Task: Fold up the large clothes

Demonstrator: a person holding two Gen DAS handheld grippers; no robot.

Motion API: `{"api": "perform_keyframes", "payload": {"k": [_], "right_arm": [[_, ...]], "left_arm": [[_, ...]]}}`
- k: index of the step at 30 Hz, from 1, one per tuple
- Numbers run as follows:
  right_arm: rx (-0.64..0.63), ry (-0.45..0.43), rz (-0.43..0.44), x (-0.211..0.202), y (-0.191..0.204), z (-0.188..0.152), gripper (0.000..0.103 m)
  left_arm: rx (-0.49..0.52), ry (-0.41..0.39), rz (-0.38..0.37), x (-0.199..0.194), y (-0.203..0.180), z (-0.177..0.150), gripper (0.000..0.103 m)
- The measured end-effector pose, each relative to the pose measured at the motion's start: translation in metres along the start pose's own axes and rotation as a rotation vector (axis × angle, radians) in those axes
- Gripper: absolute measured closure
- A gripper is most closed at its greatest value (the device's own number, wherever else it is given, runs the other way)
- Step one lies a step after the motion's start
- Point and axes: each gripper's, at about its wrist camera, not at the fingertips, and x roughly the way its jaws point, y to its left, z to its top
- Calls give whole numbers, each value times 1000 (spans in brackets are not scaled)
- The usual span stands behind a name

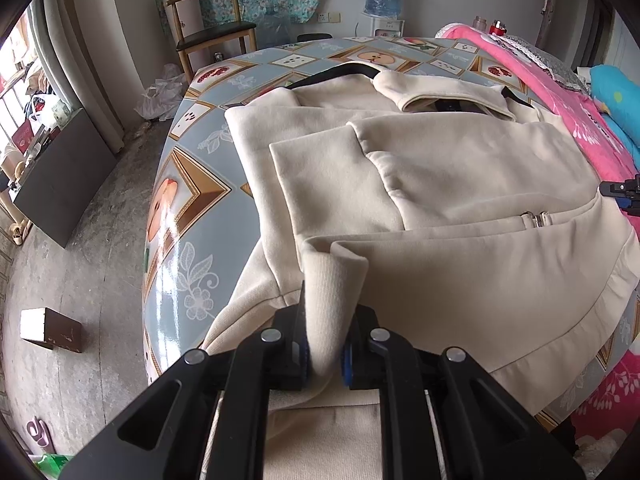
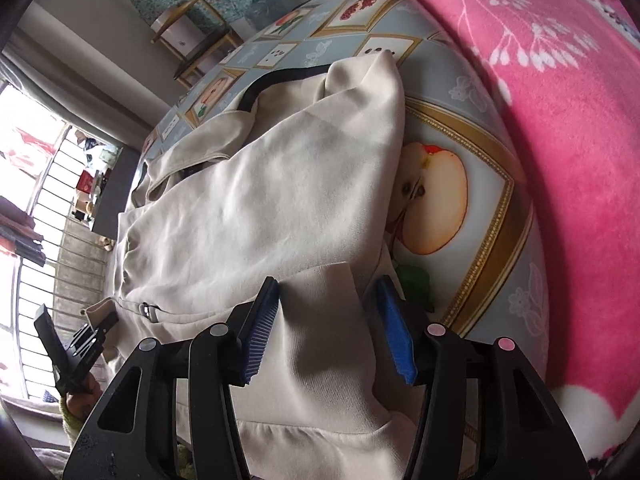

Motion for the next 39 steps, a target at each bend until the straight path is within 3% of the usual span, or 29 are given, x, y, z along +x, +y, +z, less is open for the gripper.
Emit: {"api": "perform_keyframes", "payload": {"k": [5,8,15,19,21,23,28,32,36,39], "right_arm": [[-20,103,94,-8,-6,-2,50],[-37,181,105,-5,-10,-5,51],[62,171,198,4,-23,10,50],[93,223,289,2,-33,6,50],[112,240,301,0,-41,3,55],[124,227,273,-2,-45,4,66],[38,174,174,-2,-23,2,71],[-34,78,122,-23,-7,-1,91],[-47,-32,160,-41,-4,-2,92],[-29,14,174,-24,-10,-2,86]], "left_arm": [[0,-1,-7,0,1,0,92],[2,-1,-10,1,1,0,92],[-2,-3,-17,1,2,0,92],[1,-2,-24,1,3,0,91],[2,-2,-25,1,3,0,91],[2,-3,-25,1,3,0,91],[0,-2,-25,1,3,0,92],[4,-2,-25,1,3,0,91],[11,-1,-21,2,2,0,91],[11,-1,-22,2,2,0,92]]}}
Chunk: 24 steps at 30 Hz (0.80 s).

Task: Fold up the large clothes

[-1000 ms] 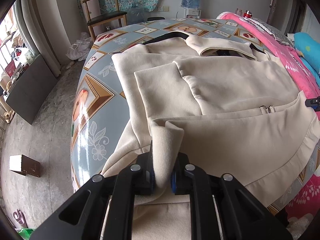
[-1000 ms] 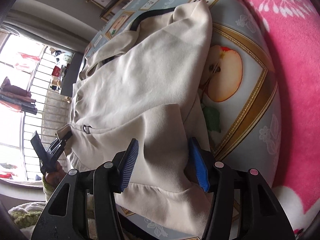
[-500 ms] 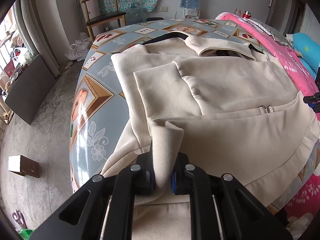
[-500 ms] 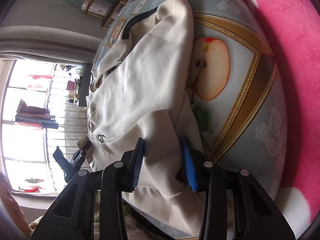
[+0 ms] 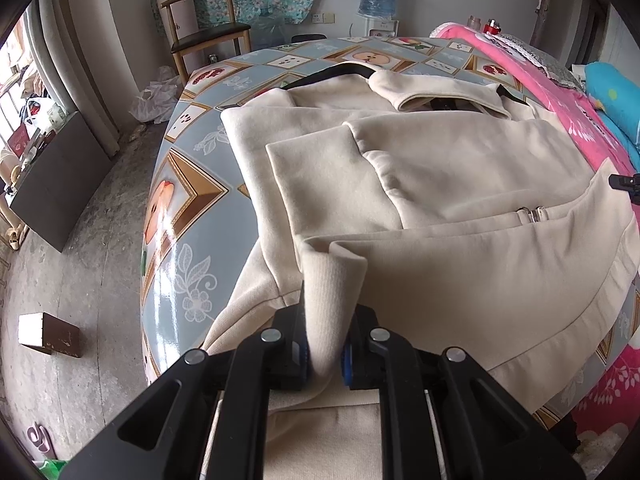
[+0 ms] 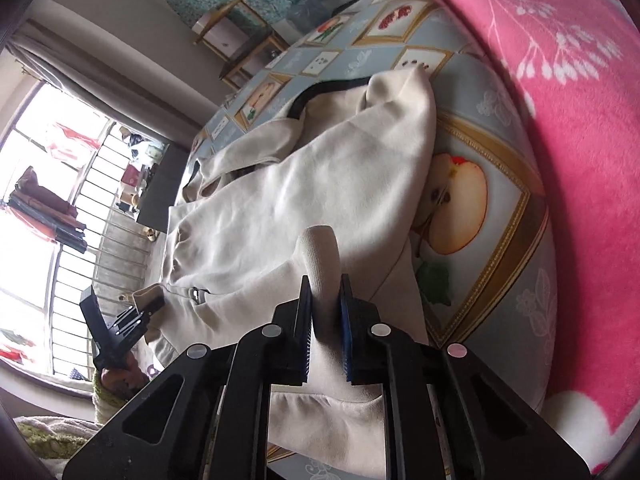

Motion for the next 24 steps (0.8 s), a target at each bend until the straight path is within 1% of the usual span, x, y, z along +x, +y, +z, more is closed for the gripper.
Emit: {"api": "perform_keyframes", "payload": {"k": [1,4,6,8,10,12,14,15,17,20,24], "right_arm": [[15,23,15,6,-5,0,84],[34,51,27,14,-12,1,77],[27,58,20,14,-12,1,77],[-7,61,-13,14,-7,-1,77],[-63,55,-83,16,6,-3,79],[-140,45,-187,19,23,-8,80],[-231,29,-318,25,42,-15,85],[-273,20,-379,28,52,-19,85],[-329,-1,-471,31,63,-25,86],[-367,-22,-547,37,71,-31,86],[-336,-52,-559,30,68,-32,88]], "left_arm": [[0,0,-1,0,0,0,92],[-1,0,-1,0,0,0,91],[0,0,1,0,0,0,92],[0,0,2,0,0,0,92],[3,0,5,0,-1,0,92],[6,2,10,0,-1,1,91],[9,4,16,0,-2,1,92],[10,6,19,0,-2,1,92],[8,9,22,0,-3,1,91],[12,10,31,0,-5,1,92],[18,12,39,1,-7,2,91]]}}
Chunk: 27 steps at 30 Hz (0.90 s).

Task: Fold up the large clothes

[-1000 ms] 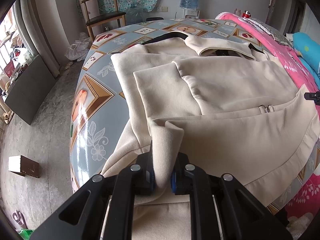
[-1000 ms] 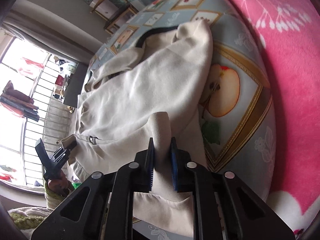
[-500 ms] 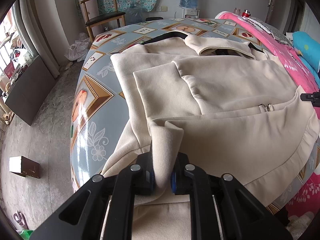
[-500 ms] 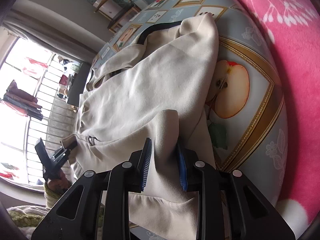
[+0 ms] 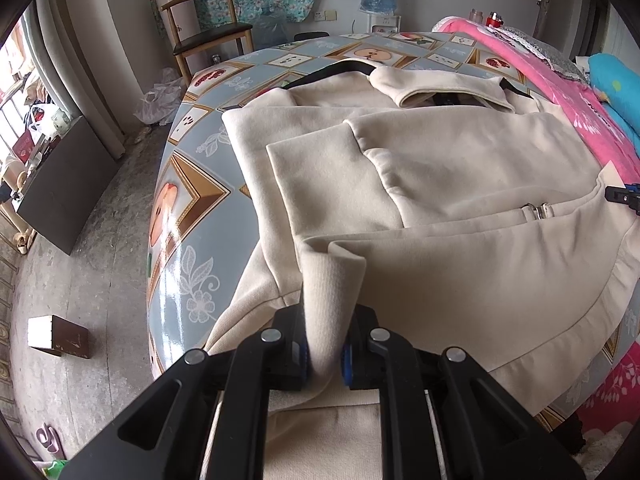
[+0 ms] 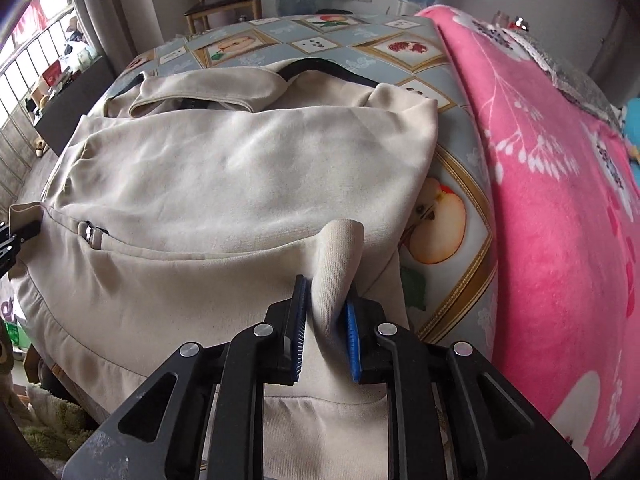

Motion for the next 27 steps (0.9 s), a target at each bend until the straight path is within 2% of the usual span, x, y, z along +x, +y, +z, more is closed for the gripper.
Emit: {"api": "perform_keyframes", "payload": {"k": [4,8,17,27], "right_arm": [[26,-40,-18,-10,3,2,89],[22,-32,-53,-3,8,-2,89],[-58,-31,-149,2,23,-4,86],[-65,-29,-171,6,25,-4,84]], "left_arm": [[0,1,2,0,0,0,91],[9,1,11,0,-1,0,92],[11,8,18,0,-2,1,91],[7,14,21,1,-1,2,91]]}}
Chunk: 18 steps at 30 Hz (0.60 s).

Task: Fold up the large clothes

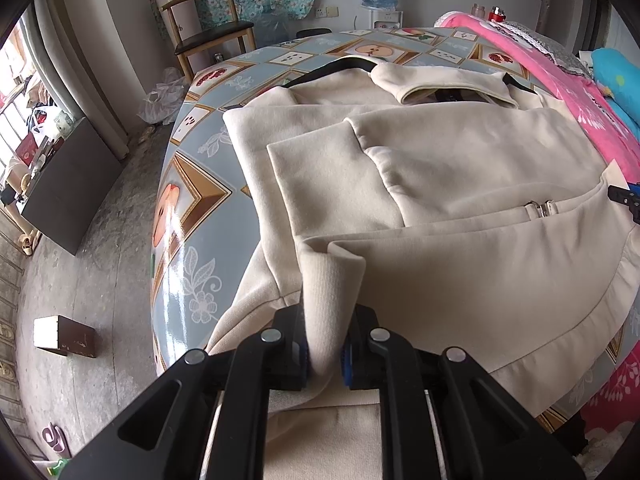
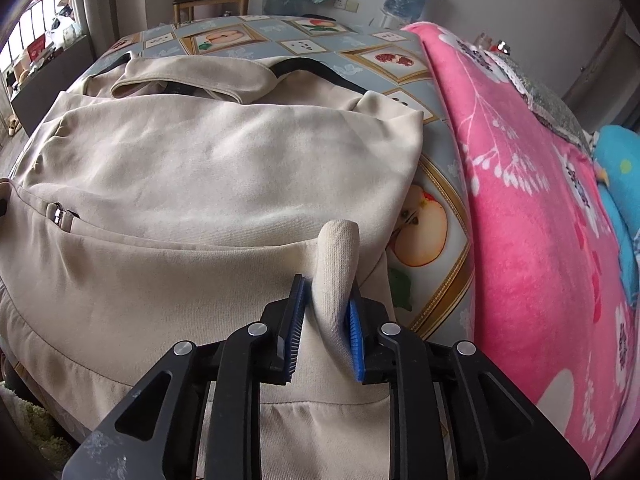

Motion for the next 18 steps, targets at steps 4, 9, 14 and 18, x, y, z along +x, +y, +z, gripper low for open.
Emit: {"api": "perform_keyframes", "payload": {"k": [4,9,14,18], "right_arm": [[6,0,1,0,0,0,83],[5,1,-2,0,0,0,83],[5,-1,-2,1,0,1,83],[8,-5,-3,0,0,0,83]], "left_arm": [[2,0,1,0,0,0,91],[2,0,1,0,0,0,91],[1,0,1,0,-1,0,91],[3,0,3,0,-1,0,91]]}}
